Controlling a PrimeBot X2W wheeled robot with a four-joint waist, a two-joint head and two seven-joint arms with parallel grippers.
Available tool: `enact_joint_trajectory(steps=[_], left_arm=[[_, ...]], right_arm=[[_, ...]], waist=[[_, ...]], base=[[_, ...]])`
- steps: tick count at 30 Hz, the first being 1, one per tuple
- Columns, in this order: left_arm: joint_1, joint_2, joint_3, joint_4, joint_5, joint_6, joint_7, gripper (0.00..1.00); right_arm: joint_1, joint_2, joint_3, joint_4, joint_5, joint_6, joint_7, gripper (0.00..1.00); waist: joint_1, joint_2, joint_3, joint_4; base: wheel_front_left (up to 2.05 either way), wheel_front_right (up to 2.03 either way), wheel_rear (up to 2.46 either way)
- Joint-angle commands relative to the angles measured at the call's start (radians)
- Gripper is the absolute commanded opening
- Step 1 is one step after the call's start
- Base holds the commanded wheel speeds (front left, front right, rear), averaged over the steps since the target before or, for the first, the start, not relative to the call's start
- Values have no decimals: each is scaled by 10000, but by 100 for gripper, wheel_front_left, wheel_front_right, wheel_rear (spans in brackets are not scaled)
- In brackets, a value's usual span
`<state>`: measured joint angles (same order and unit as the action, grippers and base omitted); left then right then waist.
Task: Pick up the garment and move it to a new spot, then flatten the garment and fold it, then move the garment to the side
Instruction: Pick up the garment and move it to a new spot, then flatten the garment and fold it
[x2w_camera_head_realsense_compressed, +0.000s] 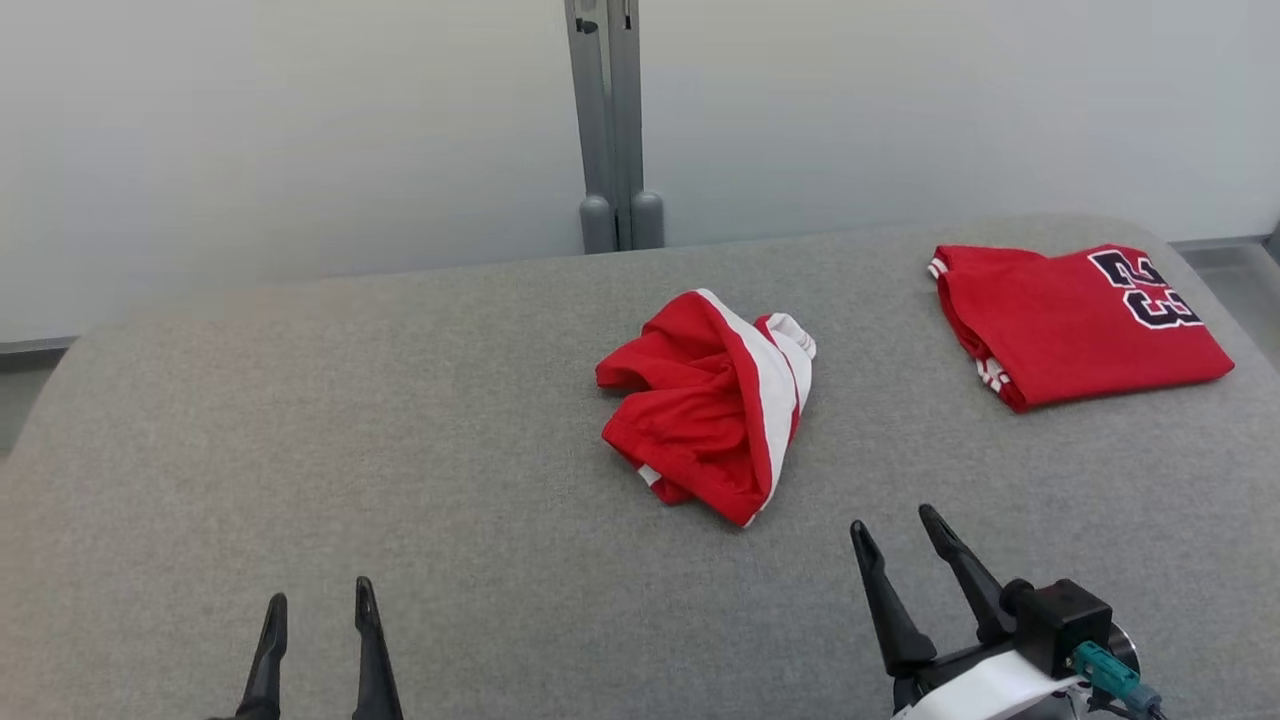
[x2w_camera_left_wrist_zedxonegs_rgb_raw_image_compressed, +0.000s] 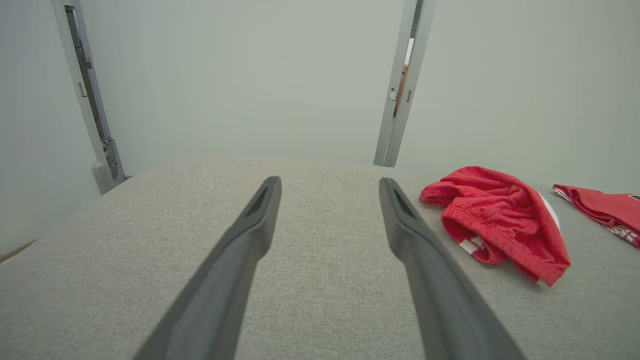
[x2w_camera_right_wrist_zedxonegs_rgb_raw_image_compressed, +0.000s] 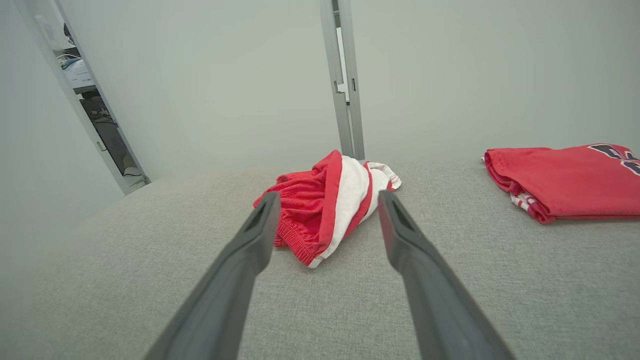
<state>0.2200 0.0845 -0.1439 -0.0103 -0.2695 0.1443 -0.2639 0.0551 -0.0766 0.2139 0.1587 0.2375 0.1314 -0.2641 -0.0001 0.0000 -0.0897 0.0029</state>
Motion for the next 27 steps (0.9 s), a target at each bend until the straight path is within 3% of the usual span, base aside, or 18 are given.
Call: enact_joint_trajectory(steps=[1,9,27], left_arm=[[194,-101,165,-25,163,-188,-1,100],[434,-330,491,-13,699,-806,-1,100],[533,-336,208,72,996,-1021,-2,100]], right_arm=[[120,14,33,6,44,-17,2,100],[205,63,40,-11,75,-17,2,100],[352,164,-460,-102,-14,-17,2,100]], waist=[[1,0,-257,211],[1,0,-283,144],[1,0,-280,64]], base=[[0,0,0],[0,0,0],[0,0,0]])
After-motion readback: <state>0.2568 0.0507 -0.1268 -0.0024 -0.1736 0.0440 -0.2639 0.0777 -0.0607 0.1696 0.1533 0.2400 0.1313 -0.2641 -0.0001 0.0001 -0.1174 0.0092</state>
